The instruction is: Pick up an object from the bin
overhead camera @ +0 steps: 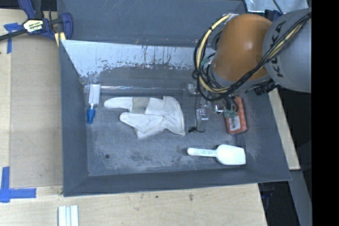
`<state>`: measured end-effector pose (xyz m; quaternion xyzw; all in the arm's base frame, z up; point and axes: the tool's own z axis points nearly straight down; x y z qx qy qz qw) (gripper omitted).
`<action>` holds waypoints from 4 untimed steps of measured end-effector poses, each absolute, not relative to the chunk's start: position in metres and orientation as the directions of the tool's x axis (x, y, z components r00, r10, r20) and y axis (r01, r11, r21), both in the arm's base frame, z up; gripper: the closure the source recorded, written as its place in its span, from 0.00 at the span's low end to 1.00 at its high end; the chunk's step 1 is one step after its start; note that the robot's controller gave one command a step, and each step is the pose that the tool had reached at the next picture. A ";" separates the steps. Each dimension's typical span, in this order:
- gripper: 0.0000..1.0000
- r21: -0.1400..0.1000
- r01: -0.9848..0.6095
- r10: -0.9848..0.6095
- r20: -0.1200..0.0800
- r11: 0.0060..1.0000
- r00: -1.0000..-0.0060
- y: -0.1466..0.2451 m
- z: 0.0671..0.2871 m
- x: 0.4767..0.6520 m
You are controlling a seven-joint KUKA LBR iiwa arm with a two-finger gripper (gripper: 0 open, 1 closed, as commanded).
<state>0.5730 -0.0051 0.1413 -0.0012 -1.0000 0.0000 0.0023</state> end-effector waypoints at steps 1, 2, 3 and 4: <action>0.00 0.000 0.002 0.002 -0.003 1.000 -1.000 -0.005 0.146 0.575; 0.00 -0.004 -0.134 -0.134 -0.010 0.991 -0.991 0.033 0.112 0.580; 0.00 0.002 -0.215 -0.215 0.002 0.977 -0.977 0.066 0.111 0.581; 0.00 0.001 -0.175 -0.175 -0.004 0.985 -0.985 0.098 0.111 0.569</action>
Offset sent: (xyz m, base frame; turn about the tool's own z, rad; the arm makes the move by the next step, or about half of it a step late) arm 0.0071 0.0848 -0.0713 -0.2824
